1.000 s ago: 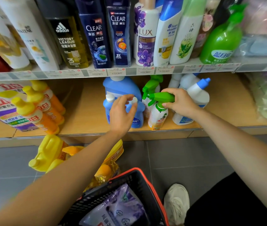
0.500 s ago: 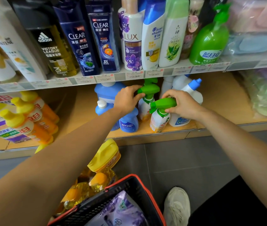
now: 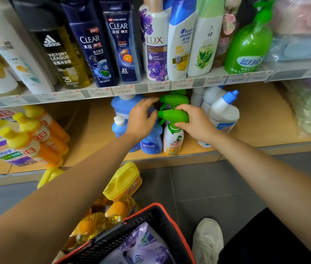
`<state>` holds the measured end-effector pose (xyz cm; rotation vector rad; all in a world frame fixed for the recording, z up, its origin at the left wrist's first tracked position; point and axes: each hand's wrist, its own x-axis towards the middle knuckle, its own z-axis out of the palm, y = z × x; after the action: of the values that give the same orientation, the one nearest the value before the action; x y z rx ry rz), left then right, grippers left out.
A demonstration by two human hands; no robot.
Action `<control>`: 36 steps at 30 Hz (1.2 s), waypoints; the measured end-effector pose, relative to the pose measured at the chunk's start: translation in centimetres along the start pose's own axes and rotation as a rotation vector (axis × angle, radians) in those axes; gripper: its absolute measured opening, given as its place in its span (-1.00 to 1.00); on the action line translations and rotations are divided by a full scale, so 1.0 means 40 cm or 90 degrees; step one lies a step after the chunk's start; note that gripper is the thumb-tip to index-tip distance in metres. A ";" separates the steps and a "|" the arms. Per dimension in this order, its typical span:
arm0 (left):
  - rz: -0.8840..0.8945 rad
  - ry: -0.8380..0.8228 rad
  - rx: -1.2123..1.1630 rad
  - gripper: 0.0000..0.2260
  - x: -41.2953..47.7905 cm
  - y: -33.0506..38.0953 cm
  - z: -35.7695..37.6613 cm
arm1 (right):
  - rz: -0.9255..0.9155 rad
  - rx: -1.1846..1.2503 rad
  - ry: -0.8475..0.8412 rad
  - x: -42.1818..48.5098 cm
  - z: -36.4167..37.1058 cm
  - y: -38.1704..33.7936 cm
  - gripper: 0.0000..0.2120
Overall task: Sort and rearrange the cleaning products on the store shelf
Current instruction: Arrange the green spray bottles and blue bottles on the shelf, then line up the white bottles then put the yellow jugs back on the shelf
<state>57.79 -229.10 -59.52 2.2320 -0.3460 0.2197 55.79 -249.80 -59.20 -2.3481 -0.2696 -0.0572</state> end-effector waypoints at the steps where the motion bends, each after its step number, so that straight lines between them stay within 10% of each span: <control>1: 0.006 0.015 -0.016 -0.60 -0.021 0.005 -0.004 | 0.001 0.000 -0.010 -0.002 0.001 -0.004 -0.52; 4: 0.043 -0.018 -0.031 -0.56 -0.060 0.025 -0.005 | 0.010 0.031 0.002 -0.020 -0.018 -0.010 -0.47; 8: 0.049 -0.071 0.015 -0.60 -0.054 0.044 0.012 | 0.105 0.116 0.347 -0.051 -0.066 0.014 -0.83; 11: 0.041 -0.059 0.007 -0.64 -0.044 0.040 0.025 | 0.266 0.212 0.499 -0.067 -0.108 0.047 -0.68; 14: 0.026 -0.066 -0.022 -0.66 -0.037 0.034 0.029 | 0.365 0.367 0.455 -0.065 -0.131 0.077 -0.46; 20: 0.024 -0.062 -0.062 -0.69 -0.035 0.029 0.031 | 0.351 0.433 0.326 -0.042 -0.155 0.110 -0.79; 31: 0.135 -0.019 0.145 -0.61 -0.076 0.096 -0.009 | 0.212 0.220 0.244 -0.112 -0.211 0.017 -0.63; 36: 0.162 -0.070 0.018 -0.50 -0.199 0.164 -0.043 | 0.070 0.191 0.225 -0.186 -0.231 -0.163 -0.51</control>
<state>48.10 -230.37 -55.82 2.2296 -0.6916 0.2386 47.50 -253.08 -49.01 -2.0072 0.0246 -0.3511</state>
